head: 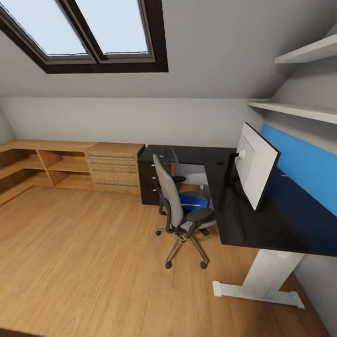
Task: In the bedroom, organize the workspace by keeping the computer under the desk, ensuring the monitor is on the desk, placing the keyboard on the desk next to the monitor, placing the mouse on the desk next to the keyboard, moving the folder from the swivel chair onto the desk next to the mouse, stacking the notebook on top of the folder with the pen on top of the notebook, and positioning the swivel chair next to the desk.
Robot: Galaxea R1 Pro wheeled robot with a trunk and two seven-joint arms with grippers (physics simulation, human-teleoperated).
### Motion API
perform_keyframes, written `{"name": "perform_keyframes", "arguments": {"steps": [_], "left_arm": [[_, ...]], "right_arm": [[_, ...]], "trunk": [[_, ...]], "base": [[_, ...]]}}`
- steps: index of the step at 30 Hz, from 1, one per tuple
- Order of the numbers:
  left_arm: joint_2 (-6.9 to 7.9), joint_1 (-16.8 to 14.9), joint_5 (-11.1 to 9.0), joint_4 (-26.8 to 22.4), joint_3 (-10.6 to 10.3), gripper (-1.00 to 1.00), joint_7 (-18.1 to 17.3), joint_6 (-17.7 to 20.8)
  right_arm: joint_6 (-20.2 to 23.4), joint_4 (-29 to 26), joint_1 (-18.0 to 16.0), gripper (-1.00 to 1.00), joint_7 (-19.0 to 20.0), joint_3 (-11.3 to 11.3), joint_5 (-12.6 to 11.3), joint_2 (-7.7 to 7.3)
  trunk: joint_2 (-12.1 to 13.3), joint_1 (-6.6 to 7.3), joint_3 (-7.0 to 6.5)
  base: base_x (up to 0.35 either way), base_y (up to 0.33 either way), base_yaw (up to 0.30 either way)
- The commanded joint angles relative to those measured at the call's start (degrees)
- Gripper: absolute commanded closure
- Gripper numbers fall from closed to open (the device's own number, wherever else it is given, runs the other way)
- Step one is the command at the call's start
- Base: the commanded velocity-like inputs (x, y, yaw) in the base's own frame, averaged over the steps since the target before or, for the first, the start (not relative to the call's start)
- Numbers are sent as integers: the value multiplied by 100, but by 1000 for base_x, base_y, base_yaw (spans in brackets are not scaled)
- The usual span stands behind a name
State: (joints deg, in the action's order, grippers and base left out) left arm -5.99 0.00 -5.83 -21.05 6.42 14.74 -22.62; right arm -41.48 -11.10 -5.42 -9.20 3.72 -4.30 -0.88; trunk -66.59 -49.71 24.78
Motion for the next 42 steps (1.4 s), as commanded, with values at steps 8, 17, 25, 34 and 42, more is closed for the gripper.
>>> {"name": "perform_keyframes", "arguments": {"steps": [8,17,25,34,42], "left_arm": [[27,0,-72,-5,3,-100,-18,-9],[50,0,-70,-5,0,-100,-20,-19],[49,0,-59,-5,0,-100,-2,-15],[48,0,-58,-13,0,-100,14,-39],[36,0,-56,-22,-8,-100,12,-59]], "right_arm": [[-24,2,-3,-100,-12,41,39,-8],[-6,17,-3,-100,-12,41,459,6],[7,20,-3,-100,-12,41,498,9],[-14,13,-3,-100,-16,31,501,10],[-18,11,-3,-100,-21,26,501,9]], "trunk": [[-326,-177,149],[-687,-374,311],[-1008,-550,455],[-1369,-748,616],[-1689,-923,760]], "base": [[0,0,0],[0,0,0],[0,0,0],[0,0,0],[0,0,-85]]}}
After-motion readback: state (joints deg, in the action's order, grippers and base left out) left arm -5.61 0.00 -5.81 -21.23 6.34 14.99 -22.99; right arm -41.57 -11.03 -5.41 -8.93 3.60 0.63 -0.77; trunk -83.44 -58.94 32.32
